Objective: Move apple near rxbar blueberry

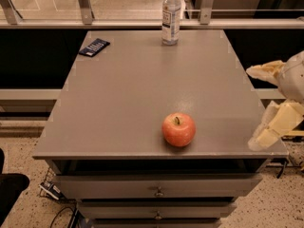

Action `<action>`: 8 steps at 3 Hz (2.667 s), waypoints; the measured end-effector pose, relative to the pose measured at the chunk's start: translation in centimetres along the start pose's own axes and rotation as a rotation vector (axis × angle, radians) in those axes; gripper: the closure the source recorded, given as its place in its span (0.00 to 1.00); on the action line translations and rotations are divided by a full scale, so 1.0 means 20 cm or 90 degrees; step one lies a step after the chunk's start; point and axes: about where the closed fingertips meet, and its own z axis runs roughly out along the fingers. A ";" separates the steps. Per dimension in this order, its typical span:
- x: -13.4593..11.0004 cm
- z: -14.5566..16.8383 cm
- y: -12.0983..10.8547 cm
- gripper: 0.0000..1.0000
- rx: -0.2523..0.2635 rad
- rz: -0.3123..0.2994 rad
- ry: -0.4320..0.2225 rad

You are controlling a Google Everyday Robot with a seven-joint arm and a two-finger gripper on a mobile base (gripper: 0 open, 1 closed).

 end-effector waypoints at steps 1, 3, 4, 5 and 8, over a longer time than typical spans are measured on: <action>0.05 0.11 0.04 0.00 -0.037 0.048 -0.117; -0.01 0.21 0.08 0.00 -0.075 0.115 -0.237; -0.02 0.27 0.09 0.00 -0.076 0.102 -0.246; -0.04 0.37 0.11 0.00 -0.066 0.084 -0.278; -0.21 0.60 0.26 0.00 -0.105 0.050 -0.375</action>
Offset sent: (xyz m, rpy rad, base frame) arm 0.0005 0.0331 -0.0545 0.6331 0.1302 -0.0565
